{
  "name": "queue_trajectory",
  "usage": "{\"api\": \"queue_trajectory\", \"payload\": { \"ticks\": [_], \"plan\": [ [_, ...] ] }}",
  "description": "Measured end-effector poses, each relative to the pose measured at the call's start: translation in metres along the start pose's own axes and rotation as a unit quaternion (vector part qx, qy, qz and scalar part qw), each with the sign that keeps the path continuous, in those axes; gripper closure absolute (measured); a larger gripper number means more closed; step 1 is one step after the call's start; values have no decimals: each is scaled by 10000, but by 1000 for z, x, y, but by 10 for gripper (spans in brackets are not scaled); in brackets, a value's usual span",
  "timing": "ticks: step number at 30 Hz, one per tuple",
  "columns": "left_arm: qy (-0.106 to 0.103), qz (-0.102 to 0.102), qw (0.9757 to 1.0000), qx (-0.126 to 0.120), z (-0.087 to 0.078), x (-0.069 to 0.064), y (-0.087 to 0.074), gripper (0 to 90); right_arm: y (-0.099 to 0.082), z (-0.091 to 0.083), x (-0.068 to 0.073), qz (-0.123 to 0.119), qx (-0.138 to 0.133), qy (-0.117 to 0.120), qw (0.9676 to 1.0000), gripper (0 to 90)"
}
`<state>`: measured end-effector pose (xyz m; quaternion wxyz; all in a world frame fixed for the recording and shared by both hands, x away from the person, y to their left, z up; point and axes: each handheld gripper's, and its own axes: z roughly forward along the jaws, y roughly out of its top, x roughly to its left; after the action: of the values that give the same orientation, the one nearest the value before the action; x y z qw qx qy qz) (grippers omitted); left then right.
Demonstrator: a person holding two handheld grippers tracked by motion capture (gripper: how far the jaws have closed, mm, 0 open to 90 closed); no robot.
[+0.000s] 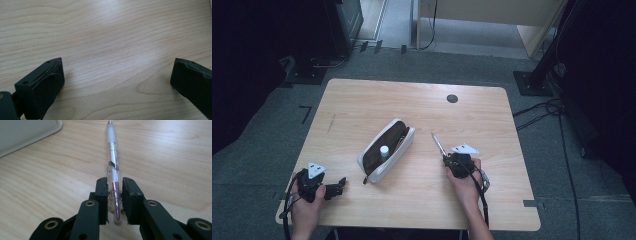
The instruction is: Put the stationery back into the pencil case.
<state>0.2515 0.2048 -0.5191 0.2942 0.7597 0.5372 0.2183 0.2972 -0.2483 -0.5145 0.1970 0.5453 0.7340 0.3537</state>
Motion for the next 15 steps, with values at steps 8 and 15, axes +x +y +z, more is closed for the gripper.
{"api": "queue_trajectory", "payload": {
  "ticks": [8,15],
  "plan": [
    [0,-1,10000,-1,0,0,0,0,-14,-14,9,108,4,108,9999,757],
    [0,-2,10000,-2,0,0,0,0,-21,-23,24,103,-10,200,9997,730]
  ]
}}
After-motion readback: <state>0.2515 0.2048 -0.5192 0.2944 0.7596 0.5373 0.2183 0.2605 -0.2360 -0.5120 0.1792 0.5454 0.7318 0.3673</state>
